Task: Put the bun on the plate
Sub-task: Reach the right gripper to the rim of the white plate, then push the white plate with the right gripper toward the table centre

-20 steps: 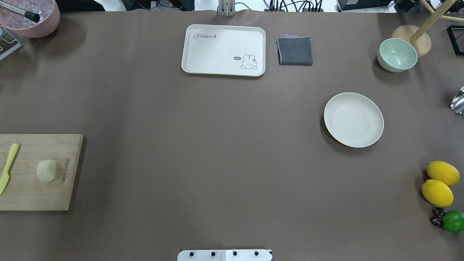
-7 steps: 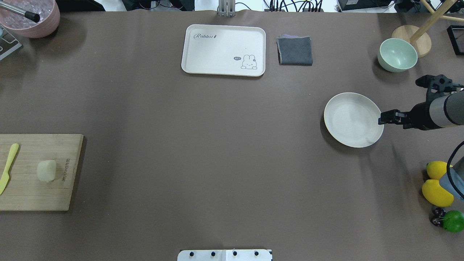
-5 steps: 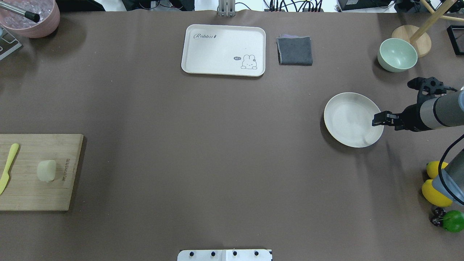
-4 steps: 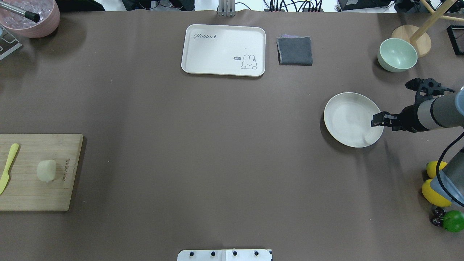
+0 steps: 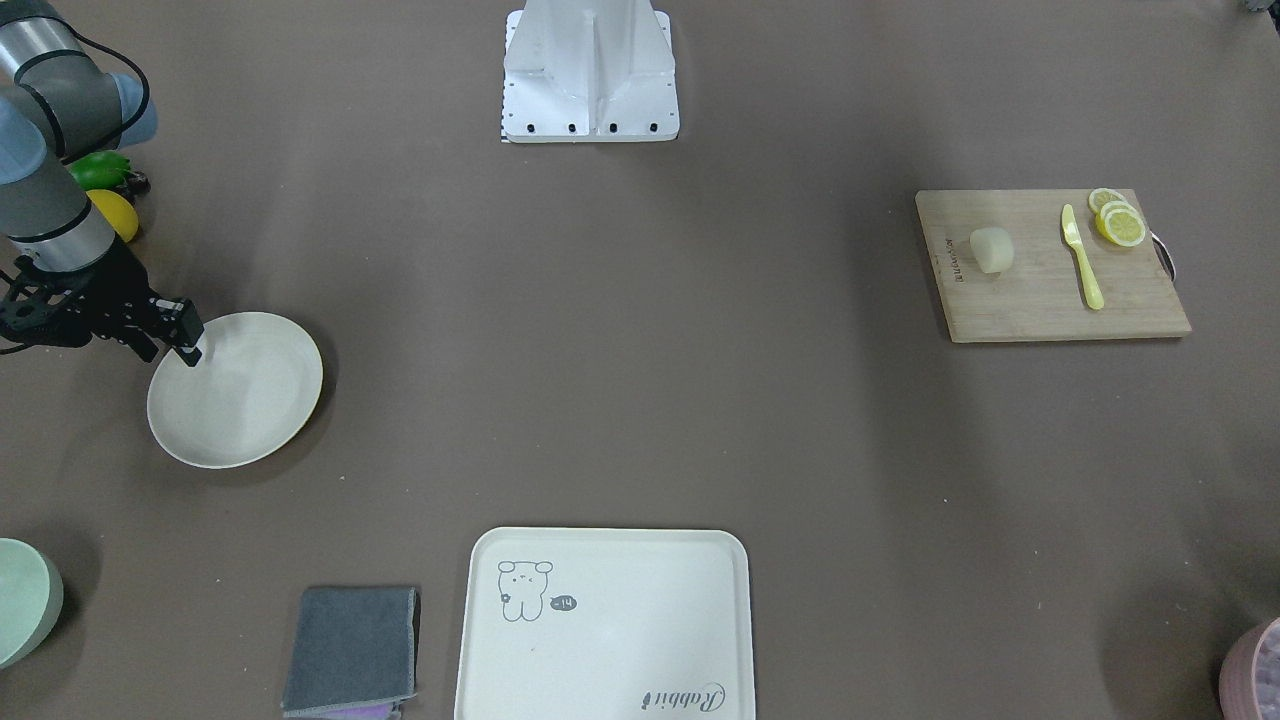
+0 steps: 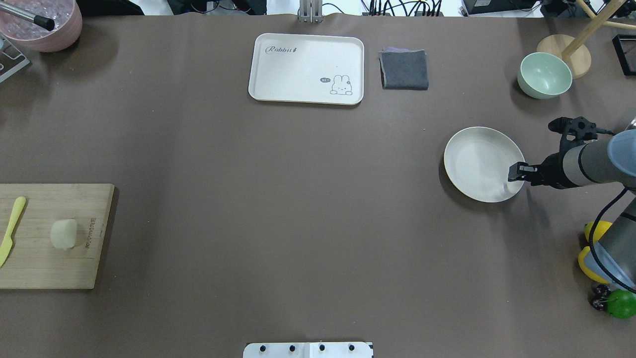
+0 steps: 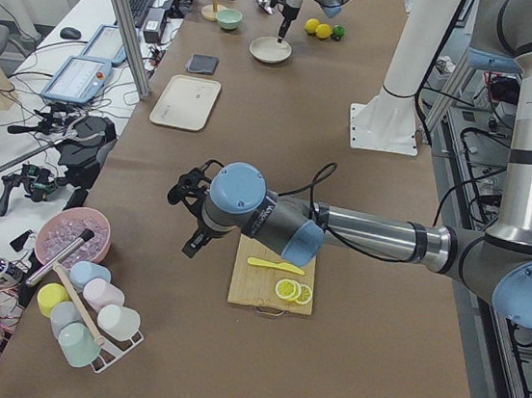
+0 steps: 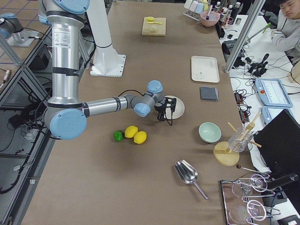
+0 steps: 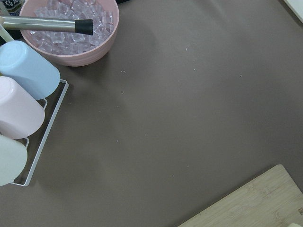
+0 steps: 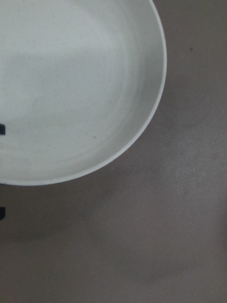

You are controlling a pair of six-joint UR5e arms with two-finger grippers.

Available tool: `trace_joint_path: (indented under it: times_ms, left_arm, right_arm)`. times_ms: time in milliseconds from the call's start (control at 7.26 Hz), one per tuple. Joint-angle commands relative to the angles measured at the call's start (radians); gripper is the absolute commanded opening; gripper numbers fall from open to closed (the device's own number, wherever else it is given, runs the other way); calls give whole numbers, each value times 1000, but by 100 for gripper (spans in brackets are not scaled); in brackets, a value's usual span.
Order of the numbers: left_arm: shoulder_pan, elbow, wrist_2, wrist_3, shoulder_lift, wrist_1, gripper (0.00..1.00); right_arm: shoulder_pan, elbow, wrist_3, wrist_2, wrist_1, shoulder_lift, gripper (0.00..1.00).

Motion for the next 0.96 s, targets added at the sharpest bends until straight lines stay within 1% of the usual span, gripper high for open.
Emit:
trace_joint_path:
  times_ms: [0, 138, 275, 551, 826]
  left_arm:
    - [0, 0, 0, 2, 1, -1, 98]
    - [0, 0, -1, 2, 1, -1, 98]
    - [0, -1, -1, 5, 14, -1, 98]
    - [0, 0, 0, 2, 18, -15, 98]
    - [0, -1, -1, 3, 25, -18, 98]
  right_arm:
    - [-13, -6, 3, -9, -1, -1, 47]
    - [-19, -4, 11, -18, -1, -1, 28]
    - [-23, 2, 12, -20, -1, -1, 0]
    - [-23, 31, 23, -20, -1, 0, 0]
    - [-24, 119, 141, -17, -4, 5, 0]
